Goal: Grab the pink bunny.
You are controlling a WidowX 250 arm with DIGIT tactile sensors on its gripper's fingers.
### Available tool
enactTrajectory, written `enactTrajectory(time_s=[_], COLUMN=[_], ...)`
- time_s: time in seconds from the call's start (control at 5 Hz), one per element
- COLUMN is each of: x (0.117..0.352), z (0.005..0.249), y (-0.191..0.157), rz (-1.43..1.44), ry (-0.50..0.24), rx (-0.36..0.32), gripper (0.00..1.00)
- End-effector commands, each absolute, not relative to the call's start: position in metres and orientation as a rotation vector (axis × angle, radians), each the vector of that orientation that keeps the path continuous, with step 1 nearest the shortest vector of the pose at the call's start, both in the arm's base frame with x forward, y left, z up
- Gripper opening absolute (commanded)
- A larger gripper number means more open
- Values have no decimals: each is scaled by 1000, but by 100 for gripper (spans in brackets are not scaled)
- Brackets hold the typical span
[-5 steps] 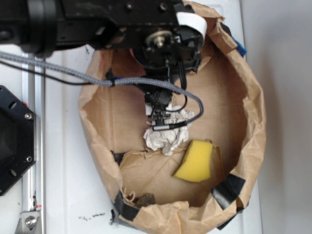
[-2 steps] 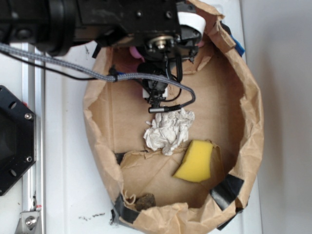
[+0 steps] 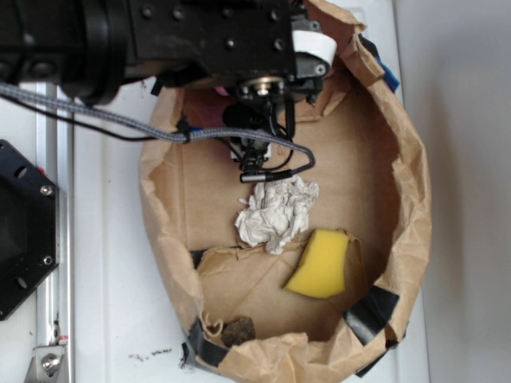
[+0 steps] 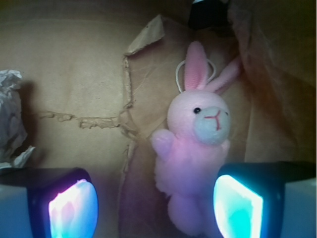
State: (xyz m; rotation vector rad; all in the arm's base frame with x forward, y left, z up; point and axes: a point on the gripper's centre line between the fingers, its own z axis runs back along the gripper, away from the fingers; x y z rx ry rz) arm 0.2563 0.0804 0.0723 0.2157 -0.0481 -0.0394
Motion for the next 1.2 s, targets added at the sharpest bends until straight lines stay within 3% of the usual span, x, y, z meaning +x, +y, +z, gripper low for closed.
enactTrajectory(time_s=[0.0, 0.2, 0.4, 1.0], x=[265, 266, 265, 275], z=[67, 61, 51, 34], y=[84, 92, 89, 94], rz=[-48, -36, -63, -85], ry=[-43, -36, -67, -54], rx=[236, 261, 234, 234], gripper=[100, 100, 100, 100])
